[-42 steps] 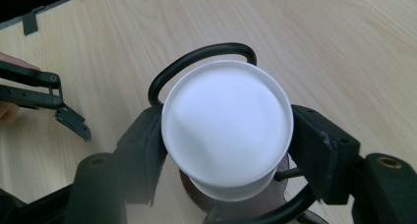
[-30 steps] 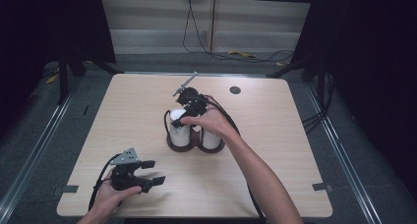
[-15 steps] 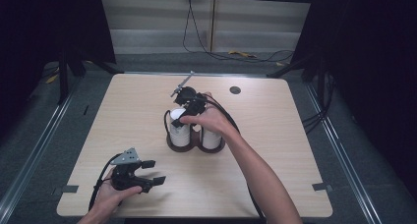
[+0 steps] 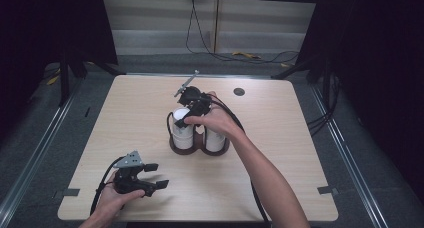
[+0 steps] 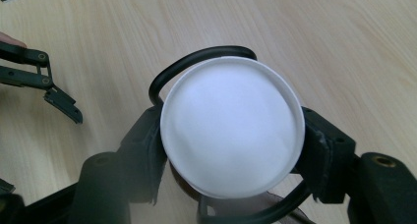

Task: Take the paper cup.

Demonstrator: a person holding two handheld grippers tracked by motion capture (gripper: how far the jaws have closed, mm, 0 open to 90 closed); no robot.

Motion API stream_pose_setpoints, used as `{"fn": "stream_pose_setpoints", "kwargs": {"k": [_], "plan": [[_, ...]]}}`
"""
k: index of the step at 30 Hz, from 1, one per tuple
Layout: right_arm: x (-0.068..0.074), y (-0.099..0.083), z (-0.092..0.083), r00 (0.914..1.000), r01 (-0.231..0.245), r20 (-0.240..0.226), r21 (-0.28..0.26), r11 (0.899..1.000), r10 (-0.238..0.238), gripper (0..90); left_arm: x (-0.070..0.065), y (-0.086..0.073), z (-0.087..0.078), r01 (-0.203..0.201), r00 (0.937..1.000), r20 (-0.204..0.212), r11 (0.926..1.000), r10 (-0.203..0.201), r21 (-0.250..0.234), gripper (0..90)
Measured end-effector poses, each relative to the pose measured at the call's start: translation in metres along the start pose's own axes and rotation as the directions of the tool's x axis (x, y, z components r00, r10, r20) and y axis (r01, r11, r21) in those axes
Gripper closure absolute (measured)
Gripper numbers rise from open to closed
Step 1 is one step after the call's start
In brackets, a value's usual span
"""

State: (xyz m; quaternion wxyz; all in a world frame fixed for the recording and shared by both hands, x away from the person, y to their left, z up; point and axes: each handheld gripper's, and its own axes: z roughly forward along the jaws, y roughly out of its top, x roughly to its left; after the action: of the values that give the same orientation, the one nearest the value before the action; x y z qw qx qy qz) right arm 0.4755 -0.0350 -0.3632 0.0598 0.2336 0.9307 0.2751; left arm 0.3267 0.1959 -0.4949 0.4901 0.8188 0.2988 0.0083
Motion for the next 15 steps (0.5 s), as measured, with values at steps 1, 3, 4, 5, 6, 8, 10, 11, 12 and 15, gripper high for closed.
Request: {"fn": "stream_pose_setpoints", "kwargs": {"k": [1, 3, 4, 5, 6, 8, 10, 11, 12, 15], "plan": [[0.001, 0.0, 0.0, 1.0, -0.001, 0.003, 0.0, 1.0, 0.001, 35.9, 0.0, 0.0, 0.0, 0.007, 1.0, -0.004, 1.0, -0.007, 0.001, 19.6], [0.001, 0.0, -0.001, 1.0, 0.001, 0.005, -0.004, 1.0, -0.001, 36.0, 0.001, 0.0, 0.0, 0.009, 0.9999, -0.007, 1.0, -0.009, 0.003, 17.4], [0.001, 0.0, -0.002, 1.0, 0.003, 0.006, -0.017, 1.0, -0.003, 36.2, 0.001, 0.0, 0.0, 0.01, 0.9999, -0.011, 0.9999, -0.01, 0.004, 17.4], [0.001, 0.0, -0.002, 1.0, 0.001, 0.005, -0.025, 1.0, -0.001, 36.3, 0.001, 0.0, -0.001, 0.01, 0.9999, -0.013, 0.9999, -0.01, 0.003, 17.4], [0.001, 0.0, -0.003, 1.0, 0.0, 0.005, -0.029, 1.0, 0.0, 36.3, 0.001, 0.0, -0.001, 0.009, 0.9999, -0.013, 1.0, -0.009, 0.002, 17.4], [0.002, 0.001, -0.006, 1.0, -0.002, 0.009, -0.04, 0.999, 0.002, 36.4, 0.001, 0.0, -0.001, 0.01, 0.9999, -0.012, 1.0, -0.01, 0.001, 17.4], [0.002, 0.001, -0.008, 0.9999, 0.0, 0.011, -0.051, 0.999, 0.0, 36.4, 0.001, 0.0, -0.001, 0.01, 0.9999, -0.014, 0.9999, -0.01, 0.002, 17.4], [0.001, 0.001, -0.01, 1.0, -0.002, 0.008, -0.052, 0.999, 0.002, 36.4, 0.001, 0.0, -0.001, 0.011, 0.9999, -0.013, 0.9999, -0.011, 0.003, 17.3], [0.0, 0.001, -0.011, 0.9999, -0.007, 0.008, -0.059, 0.998, 0.007, 36.4, 0.001, 0.0, -0.001, 0.011, 0.9999, -0.014, 0.9999, -0.011, 0.003, 17.3], [-0.001, 0.001, -0.013, 0.9999, -0.012, 0.006, -0.065, 0.998, 0.013, 36.5, 0.001, 0.0, -0.001, 0.01, 0.9998, -0.014, 0.9999, -0.01, 0.001, 17.0]]}}
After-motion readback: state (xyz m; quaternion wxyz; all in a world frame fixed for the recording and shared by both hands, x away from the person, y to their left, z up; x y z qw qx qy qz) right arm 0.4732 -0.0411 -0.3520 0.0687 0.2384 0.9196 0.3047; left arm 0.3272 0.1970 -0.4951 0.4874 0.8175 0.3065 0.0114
